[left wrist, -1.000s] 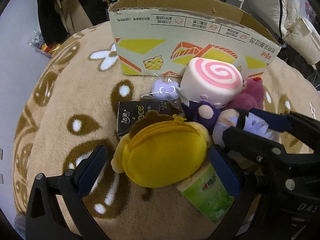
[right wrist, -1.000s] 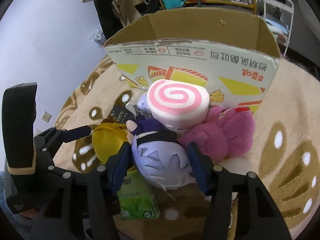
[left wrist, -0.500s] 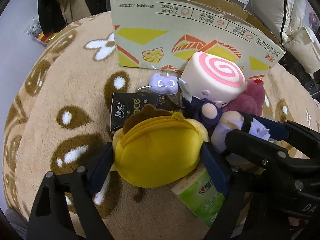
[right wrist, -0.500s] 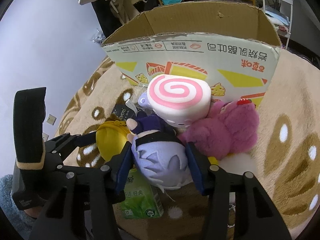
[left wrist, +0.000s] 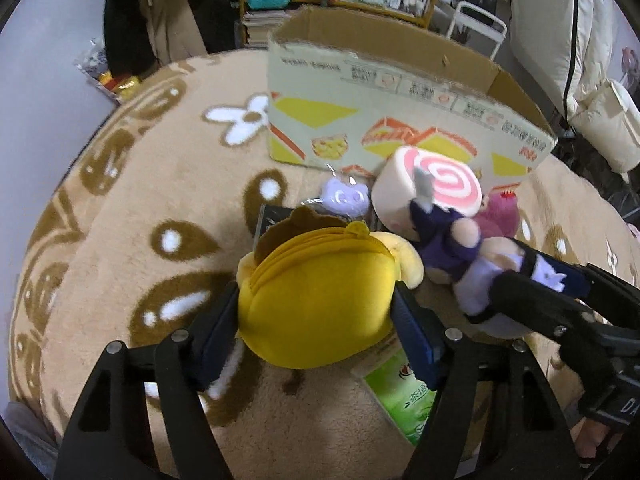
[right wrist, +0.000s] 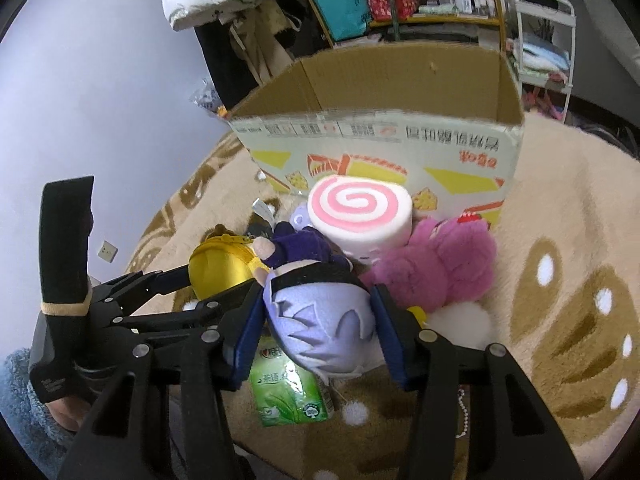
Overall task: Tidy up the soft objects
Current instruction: 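Lift the yellow plush with the left tool while the right tool carries the doll plush over the box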
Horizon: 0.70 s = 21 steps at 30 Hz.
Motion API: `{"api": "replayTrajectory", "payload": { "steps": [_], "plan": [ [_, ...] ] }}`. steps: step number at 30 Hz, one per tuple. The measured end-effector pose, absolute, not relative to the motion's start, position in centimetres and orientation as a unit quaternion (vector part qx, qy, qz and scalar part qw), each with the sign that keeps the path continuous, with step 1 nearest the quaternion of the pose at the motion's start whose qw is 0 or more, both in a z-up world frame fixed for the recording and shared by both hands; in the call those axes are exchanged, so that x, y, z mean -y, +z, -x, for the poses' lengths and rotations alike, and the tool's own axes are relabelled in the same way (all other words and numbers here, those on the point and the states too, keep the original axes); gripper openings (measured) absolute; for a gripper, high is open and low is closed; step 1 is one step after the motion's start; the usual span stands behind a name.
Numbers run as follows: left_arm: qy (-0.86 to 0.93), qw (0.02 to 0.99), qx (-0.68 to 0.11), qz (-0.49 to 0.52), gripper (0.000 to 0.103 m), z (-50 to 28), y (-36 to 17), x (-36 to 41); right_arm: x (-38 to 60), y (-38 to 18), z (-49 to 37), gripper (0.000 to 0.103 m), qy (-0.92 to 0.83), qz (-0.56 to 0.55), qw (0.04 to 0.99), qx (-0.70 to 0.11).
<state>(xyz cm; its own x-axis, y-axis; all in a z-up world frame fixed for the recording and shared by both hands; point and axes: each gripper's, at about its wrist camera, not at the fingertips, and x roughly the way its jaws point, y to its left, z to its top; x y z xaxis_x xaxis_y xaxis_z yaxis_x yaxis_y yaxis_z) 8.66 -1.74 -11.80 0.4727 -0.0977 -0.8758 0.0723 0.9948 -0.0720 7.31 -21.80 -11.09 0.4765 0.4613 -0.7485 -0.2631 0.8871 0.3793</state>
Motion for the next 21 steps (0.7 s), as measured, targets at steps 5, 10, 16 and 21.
{"api": "replayTrajectory", "payload": {
  "steps": [5, 10, 16, 21],
  "plan": [
    [-0.032, 0.887, -0.460, 0.001, 0.073, -7.1, -9.4, 1.5, 22.3, -9.1, -6.2, 0.056, 0.206, -0.111, 0.874, -0.426],
    [-0.027, 0.919, -0.394, -0.001, 0.073, -4.9, -6.4, 1.2, 23.2, -7.3, -5.0, 0.056, 0.187, -0.108, 0.896, -0.389],
    [-0.018, 0.947, -0.321, -0.008, 0.073, -3.0, -3.4, 1.0, 24.5, -4.9, -3.2, 0.056, 0.152, -0.105, 0.924, -0.336],
    [-0.012, 0.958, -0.287, -0.008, 0.073, -1.8, -1.9, 0.4, 25.1, -2.9, -2.1, 0.056, 0.128, -0.096, 0.942, -0.293]
  ]
}}
